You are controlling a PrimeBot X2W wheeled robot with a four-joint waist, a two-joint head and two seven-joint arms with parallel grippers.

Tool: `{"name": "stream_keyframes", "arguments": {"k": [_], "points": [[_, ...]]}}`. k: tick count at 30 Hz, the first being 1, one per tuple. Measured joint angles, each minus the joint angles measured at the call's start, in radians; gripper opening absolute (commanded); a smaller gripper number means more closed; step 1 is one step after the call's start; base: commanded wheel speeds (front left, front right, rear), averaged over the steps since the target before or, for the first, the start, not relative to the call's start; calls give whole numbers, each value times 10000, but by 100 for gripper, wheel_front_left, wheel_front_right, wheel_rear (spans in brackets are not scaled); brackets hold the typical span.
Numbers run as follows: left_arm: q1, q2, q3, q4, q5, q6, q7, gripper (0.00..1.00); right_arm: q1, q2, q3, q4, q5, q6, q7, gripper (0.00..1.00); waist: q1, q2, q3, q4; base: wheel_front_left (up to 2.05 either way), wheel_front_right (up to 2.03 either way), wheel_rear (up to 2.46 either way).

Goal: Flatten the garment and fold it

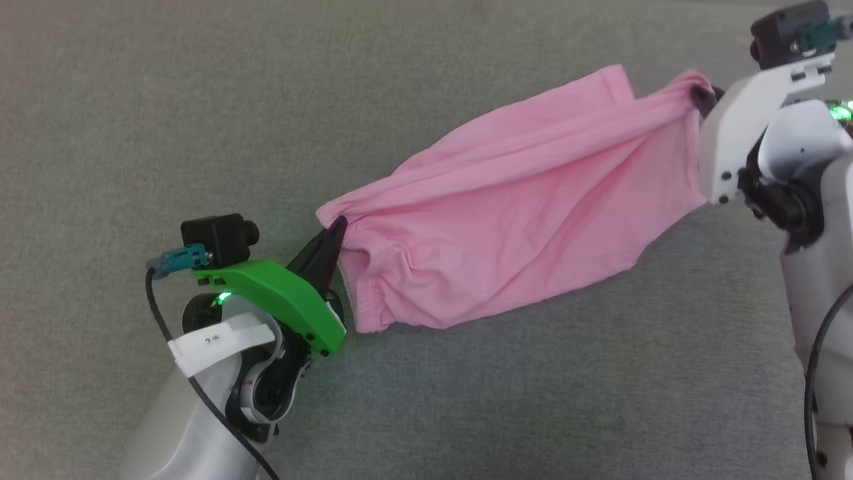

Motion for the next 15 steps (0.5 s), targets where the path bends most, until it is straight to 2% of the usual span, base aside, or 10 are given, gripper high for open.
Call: {"name": "stream_keyframes", "arguments": {"k": [7, 13, 14, 15], "points": [[-316, -105, -272, 318, 109, 4, 104, 0, -1361, -102, 571, 1950, -199, -2, -389, 0, 1, 0, 650, 423, 0, 0, 0], [-395, -263, -441, 343, 107, -8, 140, 0, -2002, -209, 924, 3338, -349, -2, 38, 0, 1, -1, 951, 815, 0, 0, 0], [-402, -286, -458, 343, 104, -13, 155, 18, -2068, -222, 963, 3522, -341, -2, 148, 0, 1, 0, 977, 868, 0, 0, 0], [-403, -303, -472, 343, 81, -42, 186, 67, -2129, -230, 968, 3643, -316, -2, 205, 0, 1, 0, 991, 904, 0, 0, 0]]}}
